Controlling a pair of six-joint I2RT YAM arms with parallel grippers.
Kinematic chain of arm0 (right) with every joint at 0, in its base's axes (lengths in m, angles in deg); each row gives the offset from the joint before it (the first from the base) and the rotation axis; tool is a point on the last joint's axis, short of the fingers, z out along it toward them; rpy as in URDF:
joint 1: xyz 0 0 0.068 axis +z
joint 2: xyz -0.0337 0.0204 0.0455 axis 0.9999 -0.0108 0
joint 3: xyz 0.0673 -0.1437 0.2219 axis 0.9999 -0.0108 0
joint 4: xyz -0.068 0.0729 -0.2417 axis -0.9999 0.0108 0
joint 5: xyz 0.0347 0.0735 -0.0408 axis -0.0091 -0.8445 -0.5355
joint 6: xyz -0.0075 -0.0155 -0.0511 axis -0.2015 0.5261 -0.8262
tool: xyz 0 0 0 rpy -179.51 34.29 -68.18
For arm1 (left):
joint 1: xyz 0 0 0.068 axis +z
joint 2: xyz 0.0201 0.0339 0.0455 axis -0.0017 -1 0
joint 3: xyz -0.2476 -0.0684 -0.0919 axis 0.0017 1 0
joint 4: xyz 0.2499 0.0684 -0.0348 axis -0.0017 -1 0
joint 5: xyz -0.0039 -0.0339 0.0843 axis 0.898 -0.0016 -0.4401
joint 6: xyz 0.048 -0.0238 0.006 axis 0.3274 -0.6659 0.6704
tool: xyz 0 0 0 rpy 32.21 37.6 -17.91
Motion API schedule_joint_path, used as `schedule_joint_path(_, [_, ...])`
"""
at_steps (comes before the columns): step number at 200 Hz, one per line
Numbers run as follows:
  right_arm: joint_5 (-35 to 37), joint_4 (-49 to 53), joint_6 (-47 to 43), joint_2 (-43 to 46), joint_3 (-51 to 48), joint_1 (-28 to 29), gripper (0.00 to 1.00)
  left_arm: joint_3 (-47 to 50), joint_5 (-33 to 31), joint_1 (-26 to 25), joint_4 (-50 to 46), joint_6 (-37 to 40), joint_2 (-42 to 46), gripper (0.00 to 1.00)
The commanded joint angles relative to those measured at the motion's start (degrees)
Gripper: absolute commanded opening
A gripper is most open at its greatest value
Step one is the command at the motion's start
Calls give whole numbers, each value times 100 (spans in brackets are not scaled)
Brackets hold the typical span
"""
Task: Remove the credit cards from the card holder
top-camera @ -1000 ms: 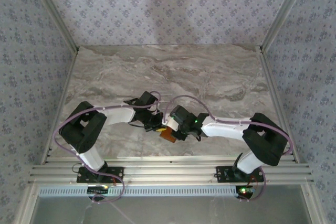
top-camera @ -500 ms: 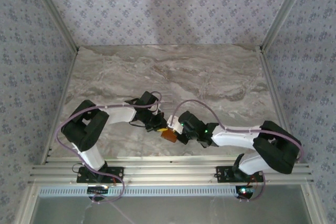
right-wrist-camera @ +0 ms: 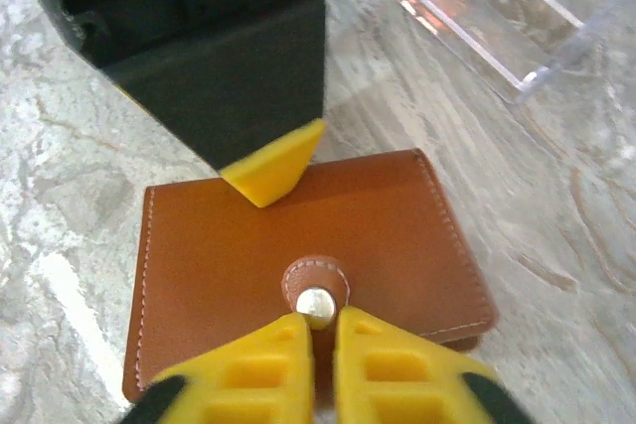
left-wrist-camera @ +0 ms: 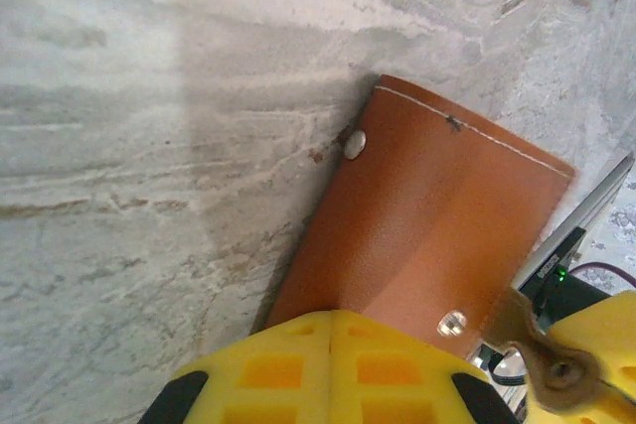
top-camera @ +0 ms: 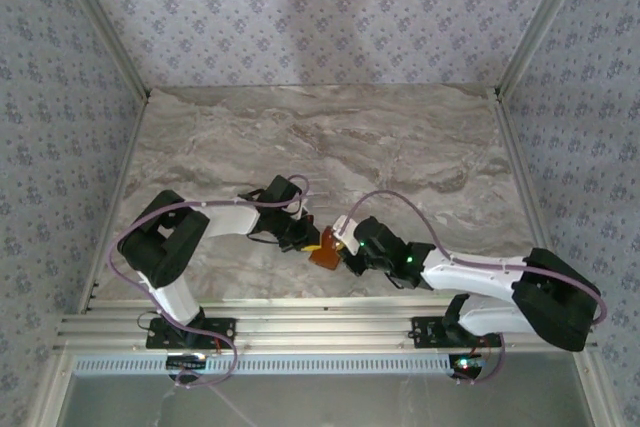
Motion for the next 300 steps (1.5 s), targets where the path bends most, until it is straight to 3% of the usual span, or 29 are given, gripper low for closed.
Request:
schedule_joint_path(1, [594,637,1163,398,168,41,25,190,-596,-74,-588,19,-197,3])
schedule_joint_path(36, [903,1666,2900,694,518,45,46,-64,-645,-90,-813,37,114,7])
schedule_joint_path(78, [276,2726,4716,309,1236,-71,56,-444,-812,-110,-1274,154,522,12])
schedule_joint_path(127, [-258,3167,5787,-761,1973,-160,73,-366,-1432,-48,-1782,195,1131,14])
schedule_joint_path(144, [-359,3352,5941,-1200,2219,-165,75,-355,-1586,-31,-1984,259,1281,15])
schedule_joint_path(167, [-502,3324,5978,-1603,2369,-168,70,-292,-1690,-31,-2095,320,1436,17])
schedule_joint_path(215, [-395,3339,6050,-1519,2105,-220,42,-281,-1850,-157,-2198,395,1524,17])
schedule_joint_path(253, [-292,3364,6048,-1385,1965,-283,27,-541,-2060,-428,-2314,459,1328,18])
schedule_joint_path(286, [-200,3317,5954,-1280,1890,-332,20,-788,-2135,-643,-2324,466,1072,22])
schedule_joint_path(300, [-167,3312,5881,-1257,1873,-349,23,-891,-2151,-713,-2322,461,984,25])
